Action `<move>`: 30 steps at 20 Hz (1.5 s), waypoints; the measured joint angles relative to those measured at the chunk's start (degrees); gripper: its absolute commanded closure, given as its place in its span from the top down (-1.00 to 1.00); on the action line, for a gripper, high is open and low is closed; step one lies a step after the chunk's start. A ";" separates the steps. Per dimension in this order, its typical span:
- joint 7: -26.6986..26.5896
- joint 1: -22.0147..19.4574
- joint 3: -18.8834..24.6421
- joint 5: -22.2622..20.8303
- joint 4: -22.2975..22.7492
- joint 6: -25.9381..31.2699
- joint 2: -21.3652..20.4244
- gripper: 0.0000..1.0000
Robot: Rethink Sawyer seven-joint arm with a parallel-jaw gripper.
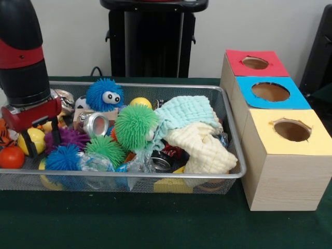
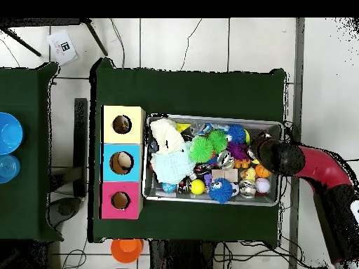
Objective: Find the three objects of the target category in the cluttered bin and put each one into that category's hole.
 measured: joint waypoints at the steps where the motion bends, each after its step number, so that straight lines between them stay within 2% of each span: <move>1: 0.00 -0.02 0.07 0.20 0.01 0.00 0.00 1.00; 8: 0.00 -1.84 2.11 2.04 0.56 0.00 0.11 1.00; 18: 0.00 -6.77 7.00 4.77 3.43 -0.01 2.04 1.00; 30: 0.00 -7.70 10.08 4.98 4.06 -1.30 5.58 1.00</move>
